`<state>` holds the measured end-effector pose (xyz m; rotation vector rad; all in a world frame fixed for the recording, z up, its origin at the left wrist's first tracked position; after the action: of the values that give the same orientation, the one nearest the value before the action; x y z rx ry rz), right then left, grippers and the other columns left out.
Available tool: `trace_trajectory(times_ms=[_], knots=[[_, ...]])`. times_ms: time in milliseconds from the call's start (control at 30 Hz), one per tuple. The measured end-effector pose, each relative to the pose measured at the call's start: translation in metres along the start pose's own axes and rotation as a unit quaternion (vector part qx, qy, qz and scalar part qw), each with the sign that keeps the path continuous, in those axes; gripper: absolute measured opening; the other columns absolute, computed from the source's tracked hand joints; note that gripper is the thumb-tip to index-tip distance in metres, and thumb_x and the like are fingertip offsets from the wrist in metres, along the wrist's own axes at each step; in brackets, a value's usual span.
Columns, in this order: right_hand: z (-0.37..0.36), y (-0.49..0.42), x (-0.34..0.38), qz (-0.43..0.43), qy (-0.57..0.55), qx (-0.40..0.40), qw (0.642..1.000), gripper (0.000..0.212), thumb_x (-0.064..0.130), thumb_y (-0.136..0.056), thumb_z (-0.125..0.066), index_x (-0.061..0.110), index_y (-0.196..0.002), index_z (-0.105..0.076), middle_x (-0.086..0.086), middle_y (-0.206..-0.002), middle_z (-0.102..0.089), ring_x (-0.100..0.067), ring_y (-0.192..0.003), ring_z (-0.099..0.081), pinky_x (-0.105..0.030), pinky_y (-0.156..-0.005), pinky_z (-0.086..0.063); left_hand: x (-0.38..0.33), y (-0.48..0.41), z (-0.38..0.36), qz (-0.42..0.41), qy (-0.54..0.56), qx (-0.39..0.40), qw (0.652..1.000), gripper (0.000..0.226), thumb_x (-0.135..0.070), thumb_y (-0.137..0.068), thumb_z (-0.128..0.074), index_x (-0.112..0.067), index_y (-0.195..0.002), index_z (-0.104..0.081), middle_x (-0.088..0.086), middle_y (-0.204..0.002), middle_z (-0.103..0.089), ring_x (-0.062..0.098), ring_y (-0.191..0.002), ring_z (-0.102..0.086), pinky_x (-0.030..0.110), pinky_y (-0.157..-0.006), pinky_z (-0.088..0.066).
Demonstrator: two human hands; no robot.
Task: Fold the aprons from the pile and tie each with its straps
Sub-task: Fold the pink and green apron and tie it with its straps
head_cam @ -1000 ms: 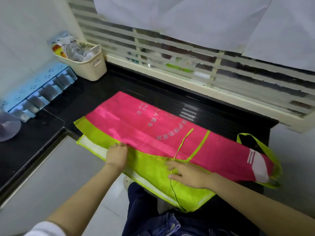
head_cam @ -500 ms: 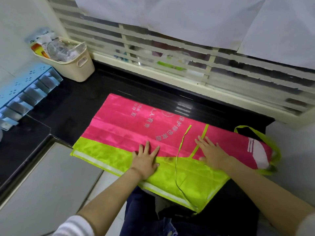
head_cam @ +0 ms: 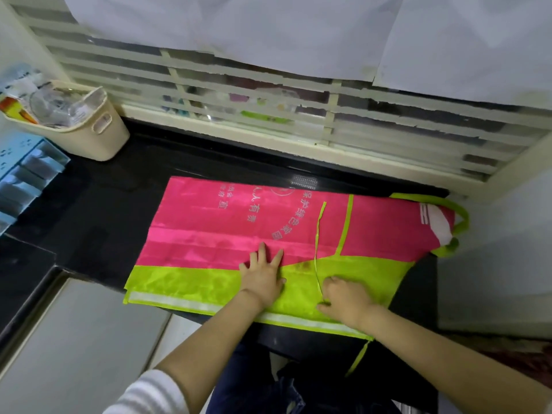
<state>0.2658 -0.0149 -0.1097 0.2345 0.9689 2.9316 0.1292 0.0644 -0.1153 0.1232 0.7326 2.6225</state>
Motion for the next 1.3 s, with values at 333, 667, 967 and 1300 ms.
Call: trace_trajectory(times_ms=[333,667,967,1300], knots=[[0.014,0.028,-0.052,-0.062,-0.35,-0.16,0.921,0.026,0.004,-0.094,-0.043,0.015,-0.115,-0.035,-0.005,-0.066,-0.054,-0.026,-0.055,-0.063,-0.039,-0.053,-0.053,-0.053,0.044,-0.037,-0.142,-0.02,0.004,0.99,0.059,-0.041,-0.094,-0.044,-0.02,-0.145,-0.021,0.01,-0.154,-0.01,0.032,-0.142,-0.008,0.056,-0.11,-0.018],[-0.017,0.085,-0.113,-0.158,-0.04,-0.17,0.972,0.043,0.022,-0.08,-0.071,0.007,-0.112,-0.047,-0.01,-0.108,-0.05,-0.029,-0.098,-0.057,-0.036,-0.073,-0.05,-0.064,0.052,-0.043,-0.132,-0.046,-0.027,0.99,0.053,-0.03,-0.098,-0.04,-0.019,-0.146,-0.02,0.011,-0.156,-0.005,0.031,-0.145,-0.001,0.056,-0.111,-0.018],[-0.055,0.089,-0.06,-0.031,-0.049,-0.104,0.993,0.03,0.032,-0.1,-0.038,0.01,-0.122,-0.04,-0.009,-0.111,-0.064,-0.03,-0.105,-0.057,-0.036,-0.084,-0.04,-0.087,0.066,-0.06,-0.194,-0.024,-0.036,0.98,0.047,-0.023,-0.101,-0.031,-0.028,-0.147,-0.022,0.004,-0.157,-0.009,0.028,-0.145,-0.005,0.053,-0.114,-0.012],[-0.069,0.134,-0.035,-0.052,-0.103,-0.096,0.989,0.024,0.021,-0.103,-0.03,0.009,-0.115,-0.046,-0.012,-0.098,-0.066,-0.036,-0.088,-0.062,-0.036,-0.062,-0.036,-0.087,0.064,-0.058,-0.199,-0.032,-0.023,0.979,0.048,-0.024,-0.102,-0.03,-0.03,-0.148,-0.019,0.002,-0.158,-0.006,0.027,-0.145,-0.003,0.054,-0.114,-0.013]])
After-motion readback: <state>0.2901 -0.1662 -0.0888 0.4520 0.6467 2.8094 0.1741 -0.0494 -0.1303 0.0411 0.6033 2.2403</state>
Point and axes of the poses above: each hand's wrist, its own y-axis away from the middle knuckle, its own z-axis out of the back of the hand, x = y × z, the point moved 7 cm from there along -y, towards the middle knuckle
